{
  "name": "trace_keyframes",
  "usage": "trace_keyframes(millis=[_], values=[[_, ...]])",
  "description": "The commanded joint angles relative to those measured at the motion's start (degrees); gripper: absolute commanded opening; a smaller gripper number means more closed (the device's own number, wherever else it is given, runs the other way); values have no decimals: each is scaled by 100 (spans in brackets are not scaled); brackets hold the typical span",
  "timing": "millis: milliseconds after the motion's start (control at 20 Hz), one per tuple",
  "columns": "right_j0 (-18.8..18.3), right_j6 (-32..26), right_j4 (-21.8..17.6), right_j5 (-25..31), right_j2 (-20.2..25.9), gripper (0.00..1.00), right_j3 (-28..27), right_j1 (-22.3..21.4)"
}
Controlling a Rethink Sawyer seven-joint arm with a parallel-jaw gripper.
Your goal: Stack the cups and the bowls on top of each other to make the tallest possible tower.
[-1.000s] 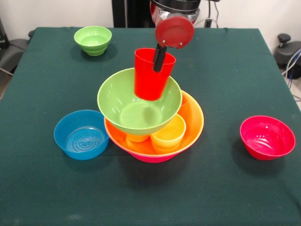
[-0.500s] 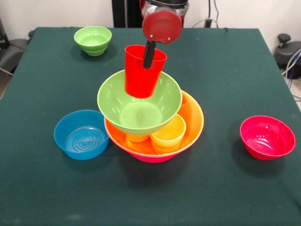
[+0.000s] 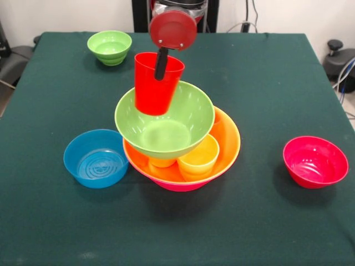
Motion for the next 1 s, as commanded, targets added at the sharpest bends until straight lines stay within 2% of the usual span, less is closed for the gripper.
trace_keyframes(millis=[50,600,1000], values=[[-207,544,-235,76,506,0,-314,451],[-229,734,-176,316,449,0,-712,678],[-147,860,-119,432,402,0,-698,638]])
